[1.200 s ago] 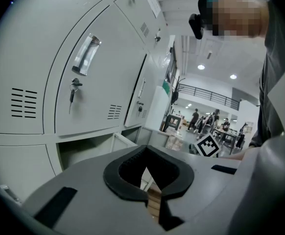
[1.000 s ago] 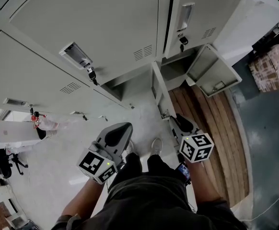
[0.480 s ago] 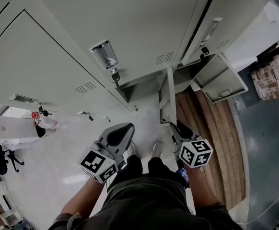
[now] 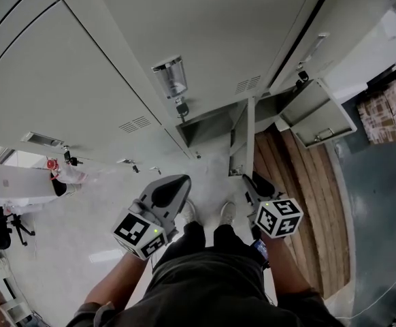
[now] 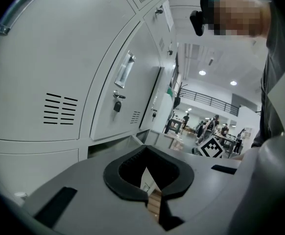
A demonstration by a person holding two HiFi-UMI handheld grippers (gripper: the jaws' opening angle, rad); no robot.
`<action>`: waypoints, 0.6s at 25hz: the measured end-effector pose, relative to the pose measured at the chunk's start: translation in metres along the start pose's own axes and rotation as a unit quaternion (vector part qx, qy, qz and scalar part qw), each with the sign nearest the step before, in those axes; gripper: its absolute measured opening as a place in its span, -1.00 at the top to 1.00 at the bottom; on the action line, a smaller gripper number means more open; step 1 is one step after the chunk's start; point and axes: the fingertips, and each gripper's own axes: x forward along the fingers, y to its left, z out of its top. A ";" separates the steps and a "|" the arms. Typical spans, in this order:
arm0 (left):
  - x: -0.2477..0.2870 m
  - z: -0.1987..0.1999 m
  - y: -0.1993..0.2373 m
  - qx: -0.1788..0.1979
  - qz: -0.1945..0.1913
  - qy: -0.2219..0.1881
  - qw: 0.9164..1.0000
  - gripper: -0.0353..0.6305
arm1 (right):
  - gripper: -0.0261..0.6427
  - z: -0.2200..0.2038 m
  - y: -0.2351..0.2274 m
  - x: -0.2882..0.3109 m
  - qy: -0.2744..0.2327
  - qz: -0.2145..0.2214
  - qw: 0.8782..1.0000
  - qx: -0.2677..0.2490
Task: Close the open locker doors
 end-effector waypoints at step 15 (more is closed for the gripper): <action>-0.023 -0.003 0.017 -0.006 0.003 0.003 1.000 0.89 | 0.60 0.001 0.026 0.018 -0.001 0.005 1.000 0.009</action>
